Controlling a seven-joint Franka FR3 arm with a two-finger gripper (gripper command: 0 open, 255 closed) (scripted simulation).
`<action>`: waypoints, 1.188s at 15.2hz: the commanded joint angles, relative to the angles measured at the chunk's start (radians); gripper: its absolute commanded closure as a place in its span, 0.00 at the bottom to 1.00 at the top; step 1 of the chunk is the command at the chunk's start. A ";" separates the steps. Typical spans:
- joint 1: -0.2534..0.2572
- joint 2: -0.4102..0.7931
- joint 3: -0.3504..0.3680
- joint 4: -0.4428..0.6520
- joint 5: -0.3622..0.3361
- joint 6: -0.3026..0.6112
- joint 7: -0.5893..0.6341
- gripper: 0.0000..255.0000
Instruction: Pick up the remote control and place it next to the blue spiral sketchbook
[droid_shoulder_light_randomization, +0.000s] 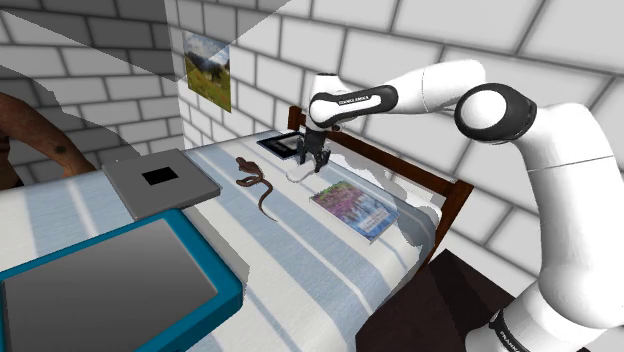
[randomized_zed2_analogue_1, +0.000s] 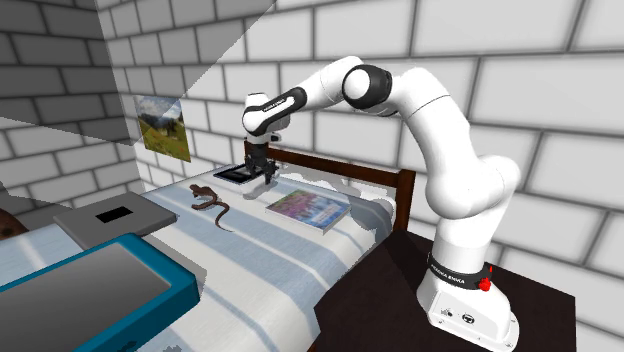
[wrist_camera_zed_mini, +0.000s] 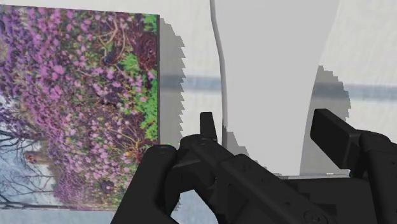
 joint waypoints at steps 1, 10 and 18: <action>0.013 0.087 -0.012 0.157 -0.005 -0.067 -0.032 1.00; 0.076 0.382 -0.047 0.622 -0.014 -0.223 -0.106 1.00; 0.073 0.423 -0.052 0.589 -0.020 -0.149 -0.101 1.00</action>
